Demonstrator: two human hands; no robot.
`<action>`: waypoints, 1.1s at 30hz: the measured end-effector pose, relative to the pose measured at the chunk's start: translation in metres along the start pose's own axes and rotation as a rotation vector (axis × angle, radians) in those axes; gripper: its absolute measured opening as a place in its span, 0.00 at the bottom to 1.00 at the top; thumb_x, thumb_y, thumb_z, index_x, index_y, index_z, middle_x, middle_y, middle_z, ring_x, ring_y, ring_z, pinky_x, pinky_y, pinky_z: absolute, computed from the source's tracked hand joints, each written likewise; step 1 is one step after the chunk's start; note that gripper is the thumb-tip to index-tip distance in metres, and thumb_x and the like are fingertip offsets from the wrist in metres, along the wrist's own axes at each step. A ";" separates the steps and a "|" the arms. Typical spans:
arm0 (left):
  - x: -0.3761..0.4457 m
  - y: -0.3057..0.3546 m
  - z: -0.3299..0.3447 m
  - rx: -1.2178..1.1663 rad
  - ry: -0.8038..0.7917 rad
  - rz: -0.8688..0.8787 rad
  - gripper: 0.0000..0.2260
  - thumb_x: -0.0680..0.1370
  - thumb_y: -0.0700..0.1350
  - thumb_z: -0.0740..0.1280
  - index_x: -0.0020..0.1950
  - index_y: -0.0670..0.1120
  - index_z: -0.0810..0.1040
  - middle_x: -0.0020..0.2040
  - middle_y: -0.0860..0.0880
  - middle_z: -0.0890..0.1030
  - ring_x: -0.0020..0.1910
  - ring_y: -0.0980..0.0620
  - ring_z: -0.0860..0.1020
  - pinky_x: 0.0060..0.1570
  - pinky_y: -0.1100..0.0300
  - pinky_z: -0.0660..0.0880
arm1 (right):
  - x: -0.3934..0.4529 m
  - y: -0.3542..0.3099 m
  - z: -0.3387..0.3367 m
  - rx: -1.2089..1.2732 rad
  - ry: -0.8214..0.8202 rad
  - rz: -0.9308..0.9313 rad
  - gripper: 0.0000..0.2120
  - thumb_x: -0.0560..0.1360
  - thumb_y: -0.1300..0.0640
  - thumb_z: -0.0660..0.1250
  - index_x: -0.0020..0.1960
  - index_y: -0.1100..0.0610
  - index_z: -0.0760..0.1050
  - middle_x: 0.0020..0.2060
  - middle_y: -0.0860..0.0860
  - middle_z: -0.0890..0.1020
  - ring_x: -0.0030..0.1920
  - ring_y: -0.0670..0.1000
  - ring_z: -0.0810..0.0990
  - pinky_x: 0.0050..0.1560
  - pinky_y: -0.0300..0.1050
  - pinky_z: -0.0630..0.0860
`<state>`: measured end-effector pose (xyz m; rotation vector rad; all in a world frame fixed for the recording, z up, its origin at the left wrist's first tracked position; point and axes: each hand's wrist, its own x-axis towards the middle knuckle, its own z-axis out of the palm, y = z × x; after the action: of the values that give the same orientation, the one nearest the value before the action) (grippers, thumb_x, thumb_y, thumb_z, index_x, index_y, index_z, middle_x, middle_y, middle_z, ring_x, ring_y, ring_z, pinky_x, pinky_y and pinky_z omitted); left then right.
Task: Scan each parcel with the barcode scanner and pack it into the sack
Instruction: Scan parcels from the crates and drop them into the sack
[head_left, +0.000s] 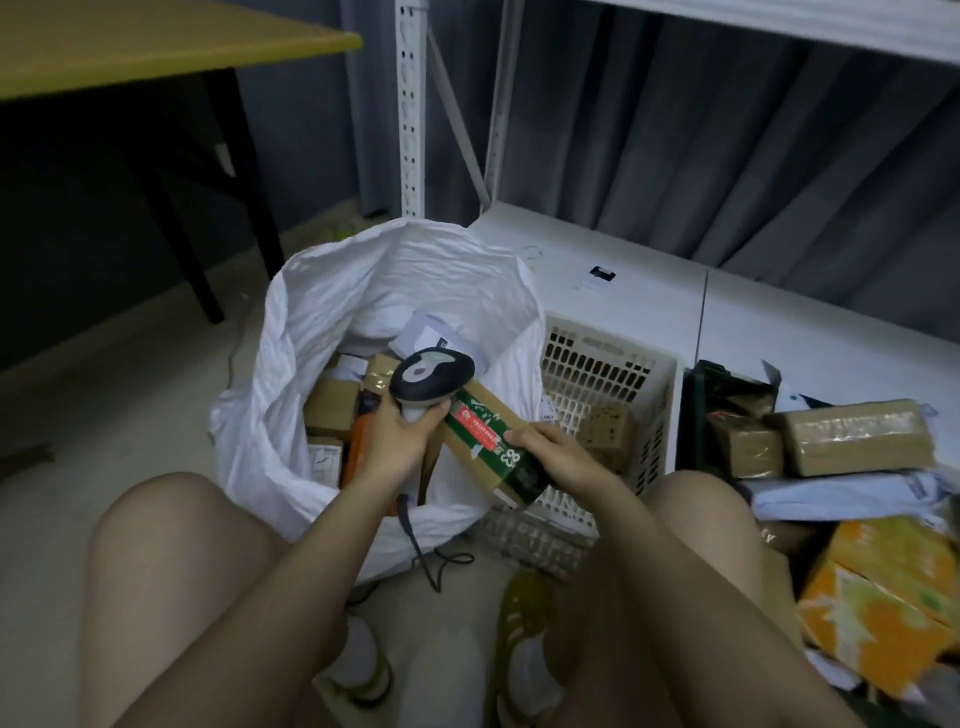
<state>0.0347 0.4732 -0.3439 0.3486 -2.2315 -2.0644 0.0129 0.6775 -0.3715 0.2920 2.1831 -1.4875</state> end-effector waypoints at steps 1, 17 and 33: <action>-0.001 -0.005 0.000 -0.010 -0.004 -0.013 0.20 0.75 0.44 0.72 0.65 0.45 0.72 0.59 0.48 0.79 0.58 0.47 0.77 0.60 0.47 0.75 | 0.002 0.007 0.005 0.017 0.002 0.011 0.28 0.67 0.37 0.72 0.63 0.50 0.76 0.59 0.52 0.80 0.55 0.52 0.81 0.59 0.51 0.77; 0.019 -0.049 0.032 -0.045 -0.148 -0.175 0.21 0.76 0.43 0.70 0.68 0.46 0.71 0.58 0.50 0.78 0.55 0.52 0.76 0.53 0.59 0.75 | 0.022 0.036 0.007 -0.502 0.439 -0.340 0.15 0.79 0.52 0.64 0.64 0.54 0.76 0.64 0.52 0.72 0.65 0.54 0.69 0.61 0.43 0.67; 0.027 -0.051 0.024 -0.109 -0.029 -0.141 0.19 0.76 0.45 0.70 0.66 0.50 0.71 0.55 0.54 0.78 0.51 0.58 0.76 0.41 0.66 0.73 | 0.030 0.021 -0.019 -0.203 0.168 -0.036 0.33 0.67 0.58 0.75 0.68 0.45 0.65 0.58 0.53 0.63 0.57 0.59 0.73 0.57 0.56 0.78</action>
<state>0.0096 0.4869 -0.3995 0.4825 -2.1563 -2.2647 -0.0088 0.7006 -0.3974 0.3193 2.4628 -1.2863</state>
